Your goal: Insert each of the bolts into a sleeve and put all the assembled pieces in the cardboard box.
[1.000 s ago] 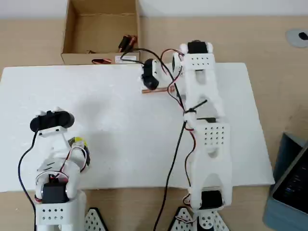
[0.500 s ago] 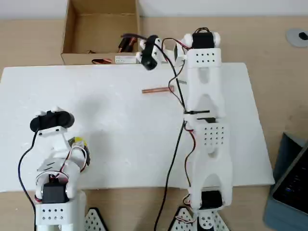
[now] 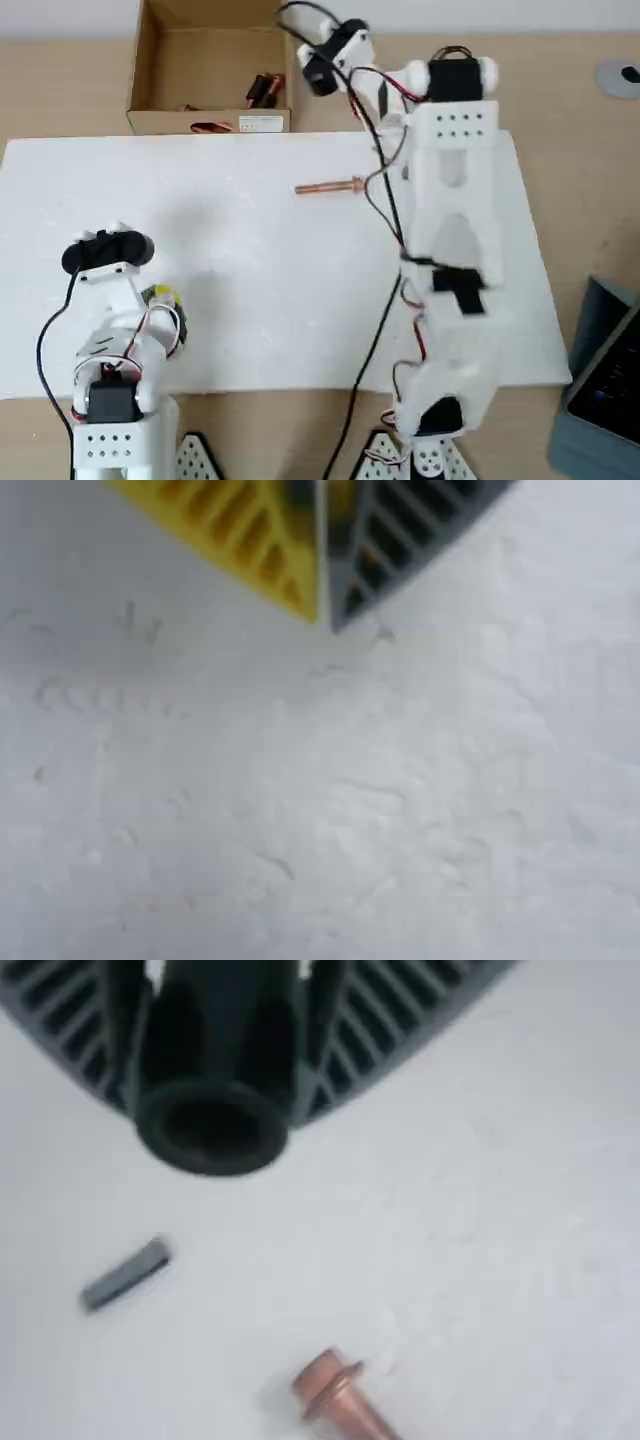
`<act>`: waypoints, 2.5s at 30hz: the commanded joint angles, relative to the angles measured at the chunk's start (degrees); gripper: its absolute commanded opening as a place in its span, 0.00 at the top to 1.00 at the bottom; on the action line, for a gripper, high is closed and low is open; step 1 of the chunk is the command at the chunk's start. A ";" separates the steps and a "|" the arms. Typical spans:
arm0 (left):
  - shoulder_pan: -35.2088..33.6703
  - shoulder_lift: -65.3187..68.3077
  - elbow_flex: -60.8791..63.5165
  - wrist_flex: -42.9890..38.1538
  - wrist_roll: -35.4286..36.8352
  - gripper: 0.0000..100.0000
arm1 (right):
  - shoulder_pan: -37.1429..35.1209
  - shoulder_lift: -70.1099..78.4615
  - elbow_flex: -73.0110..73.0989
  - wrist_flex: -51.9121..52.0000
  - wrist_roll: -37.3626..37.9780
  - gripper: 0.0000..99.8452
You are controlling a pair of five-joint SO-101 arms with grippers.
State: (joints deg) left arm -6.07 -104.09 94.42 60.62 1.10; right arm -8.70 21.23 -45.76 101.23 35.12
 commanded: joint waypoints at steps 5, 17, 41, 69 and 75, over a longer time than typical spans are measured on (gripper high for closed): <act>0.00 -0.31 -0.18 -0.09 -0.26 1.00 | -0.31 -24.66 19.74 1.14 -14.24 0.99; -0.44 0.13 -12.04 5.98 -0.18 0.99 | 4.53 -48.75 47.16 -1.23 -29.54 0.99; 0.00 46.46 -58.20 6.33 -0.18 1.00 | 9.63 -84.44 78.73 -11.78 -38.95 0.99; 18.99 106.68 -109.80 7.47 -9.49 1.00 | 18.33 -97.80 87.87 -11.43 -38.77 0.99; 20.66 118.55 -121.05 13.19 -14.51 1.00 | 18.33 -97.80 88.31 -11.78 -38.95 0.99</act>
State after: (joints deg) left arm 13.80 11.52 -18.99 71.34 -11.65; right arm 8.88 -75.82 42.42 90.77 -3.38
